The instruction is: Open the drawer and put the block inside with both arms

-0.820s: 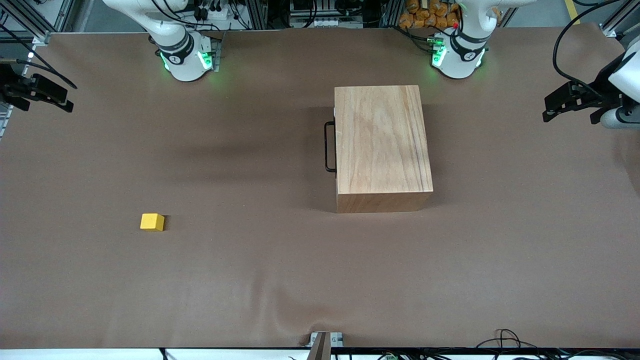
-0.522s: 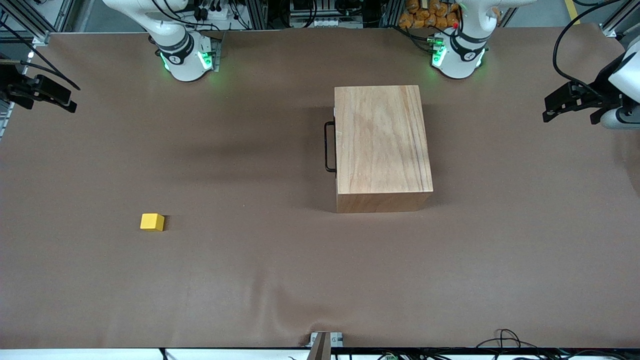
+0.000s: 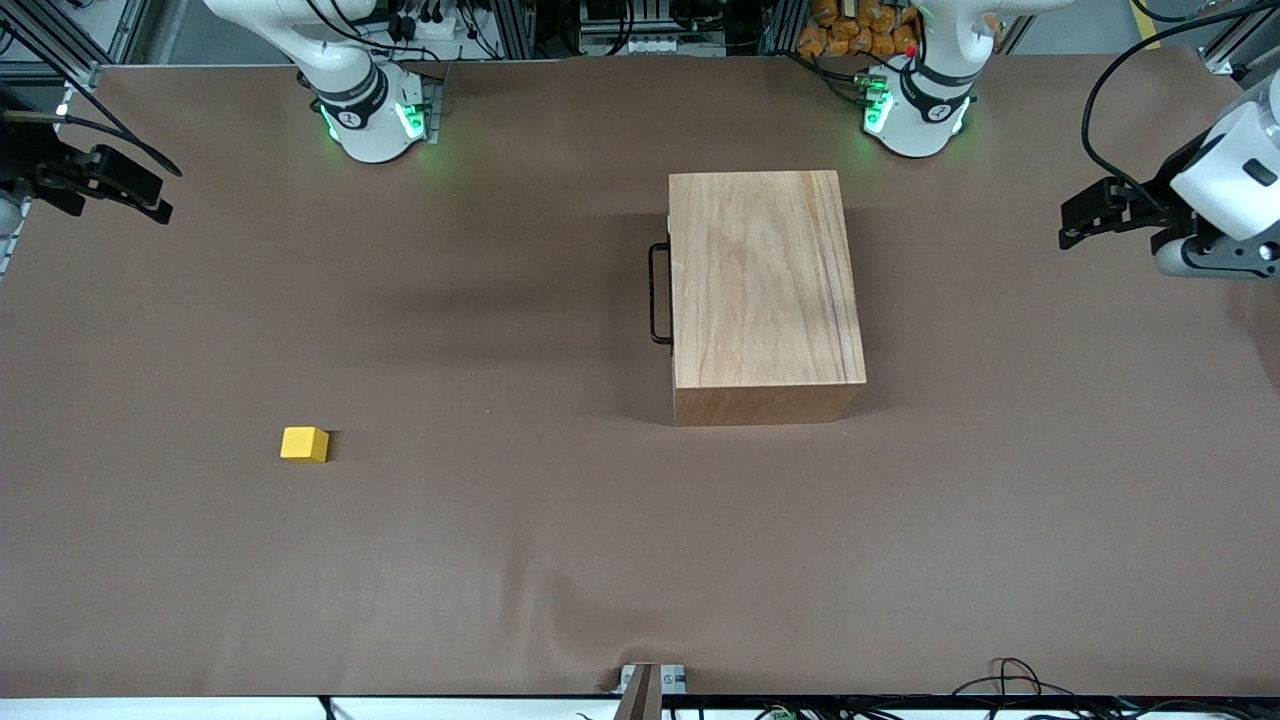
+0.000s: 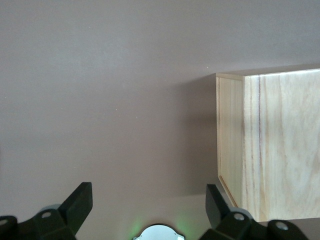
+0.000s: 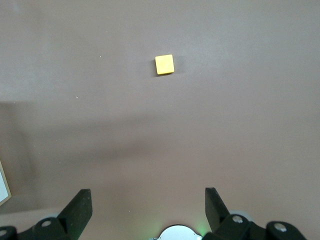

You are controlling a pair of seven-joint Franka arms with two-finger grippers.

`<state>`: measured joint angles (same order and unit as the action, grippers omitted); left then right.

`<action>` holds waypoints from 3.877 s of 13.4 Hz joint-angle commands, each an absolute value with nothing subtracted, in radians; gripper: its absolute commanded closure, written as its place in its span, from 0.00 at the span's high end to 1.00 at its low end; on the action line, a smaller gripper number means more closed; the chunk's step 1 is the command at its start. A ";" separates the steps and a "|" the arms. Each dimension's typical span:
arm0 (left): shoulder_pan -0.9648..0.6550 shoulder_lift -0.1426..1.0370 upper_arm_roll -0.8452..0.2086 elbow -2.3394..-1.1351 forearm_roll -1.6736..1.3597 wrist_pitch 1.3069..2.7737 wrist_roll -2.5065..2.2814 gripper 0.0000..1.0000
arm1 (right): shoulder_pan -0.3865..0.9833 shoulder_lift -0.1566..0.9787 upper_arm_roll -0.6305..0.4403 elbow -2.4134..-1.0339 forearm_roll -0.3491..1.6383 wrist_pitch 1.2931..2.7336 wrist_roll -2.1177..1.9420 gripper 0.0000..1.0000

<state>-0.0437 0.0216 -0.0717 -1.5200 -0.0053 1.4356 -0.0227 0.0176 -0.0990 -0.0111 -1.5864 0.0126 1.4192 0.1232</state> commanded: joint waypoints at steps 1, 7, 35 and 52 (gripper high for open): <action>-0.046 0.040 -0.119 -1.515 0.009 1.417 -0.038 1.00 | 0.026 -0.091 -0.014 -1.566 0.000 1.410 0.135 1.00; -0.132 0.116 -0.224 -1.499 -0.001 1.445 -0.318 1.00 | 0.043 -0.091 -0.014 -1.572 0.000 1.416 0.133 1.00; -0.966 0.636 -0.008 -1.223 0.120 1.788 -1.068 1.00 | 0.041 -0.057 -0.017 -1.568 -0.005 1.419 0.126 1.00; -0.988 0.742 -0.015 -1.244 0.201 1.799 -0.976 1.00 | 0.058 -0.055 -0.017 -1.566 -0.005 1.416 0.133 1.00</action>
